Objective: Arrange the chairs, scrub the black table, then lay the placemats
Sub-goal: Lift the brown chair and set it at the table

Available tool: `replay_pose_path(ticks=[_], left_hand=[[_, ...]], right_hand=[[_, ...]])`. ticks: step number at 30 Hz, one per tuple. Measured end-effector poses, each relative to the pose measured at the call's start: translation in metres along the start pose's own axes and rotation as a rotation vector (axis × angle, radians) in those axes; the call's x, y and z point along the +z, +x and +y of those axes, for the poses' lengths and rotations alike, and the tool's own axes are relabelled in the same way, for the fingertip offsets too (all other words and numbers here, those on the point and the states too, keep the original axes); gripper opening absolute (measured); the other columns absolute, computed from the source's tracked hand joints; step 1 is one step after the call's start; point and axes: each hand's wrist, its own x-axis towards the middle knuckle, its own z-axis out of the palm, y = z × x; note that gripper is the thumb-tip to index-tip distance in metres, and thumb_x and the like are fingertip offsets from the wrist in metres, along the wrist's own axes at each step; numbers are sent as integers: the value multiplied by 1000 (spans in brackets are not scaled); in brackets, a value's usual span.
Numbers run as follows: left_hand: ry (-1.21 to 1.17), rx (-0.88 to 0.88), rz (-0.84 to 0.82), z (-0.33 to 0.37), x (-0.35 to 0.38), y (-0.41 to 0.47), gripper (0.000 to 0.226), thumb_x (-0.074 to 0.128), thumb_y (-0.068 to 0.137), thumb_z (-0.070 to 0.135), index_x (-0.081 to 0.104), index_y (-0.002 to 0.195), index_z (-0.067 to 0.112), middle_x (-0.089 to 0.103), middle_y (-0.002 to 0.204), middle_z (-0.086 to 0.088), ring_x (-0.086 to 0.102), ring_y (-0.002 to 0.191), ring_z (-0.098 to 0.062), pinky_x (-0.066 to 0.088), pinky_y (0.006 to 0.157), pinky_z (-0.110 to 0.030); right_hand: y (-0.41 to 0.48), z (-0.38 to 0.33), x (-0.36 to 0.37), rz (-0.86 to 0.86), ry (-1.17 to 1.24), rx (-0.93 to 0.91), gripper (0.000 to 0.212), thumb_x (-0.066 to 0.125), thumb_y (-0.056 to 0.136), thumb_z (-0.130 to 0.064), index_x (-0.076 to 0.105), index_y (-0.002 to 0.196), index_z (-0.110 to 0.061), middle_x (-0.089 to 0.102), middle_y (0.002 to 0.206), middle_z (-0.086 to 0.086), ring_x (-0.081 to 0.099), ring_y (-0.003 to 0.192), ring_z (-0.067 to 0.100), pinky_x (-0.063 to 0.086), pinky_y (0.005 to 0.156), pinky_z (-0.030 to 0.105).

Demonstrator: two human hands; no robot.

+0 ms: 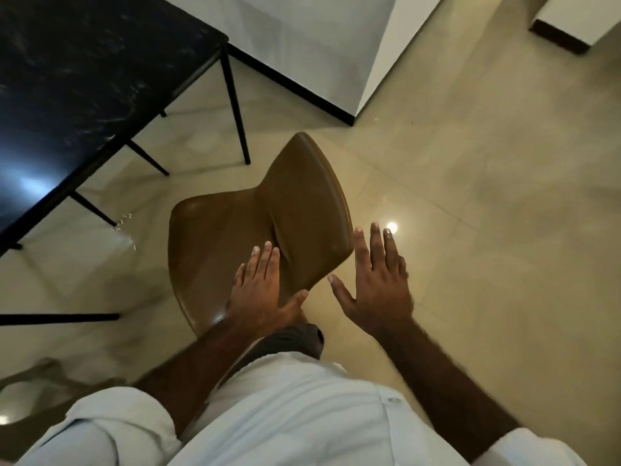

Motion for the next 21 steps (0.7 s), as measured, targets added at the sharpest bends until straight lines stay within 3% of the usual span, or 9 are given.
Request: replay_pose_path(ticks=[5,11,16,21], left_hand=[[-104,-127,23,11,-9,41,134,-8,75,106,-13,175,18,-23,182,-2,-20,169,-23,4,138,-57],[-350,-470,122,21,-21,60,117,25,94,96,-6,176,19,-16,184,-1,-14,171,-23,8,138,-57],[-593,-867,162,32,-11,78,118,30,94,95,-5,176,17,-10,185,-3,-7,171,-26,9,137,-58],[-908,-1237,244,68,9,107,118,36,94,94,-1,176,19,-5,186,0,-3,172,-26,12,135,-59]], right_hand=[[95,-1,-24,-38,-47,-187,103,39,102,-83,5,178,-22,-2,186,12,2,171,39,20,130,60],[202,-27,-34,-124,-113,-538,103,42,102,-82,5,178,-22,-1,186,11,3,171,38,24,130,63],[289,-64,-16,-236,-181,-821,100,39,103,-81,7,177,-22,0,185,12,1,171,39,18,134,66],[363,-111,3,-319,-240,-1089,100,39,102,-81,4,176,-23,1,185,14,5,170,41,18,132,61]])
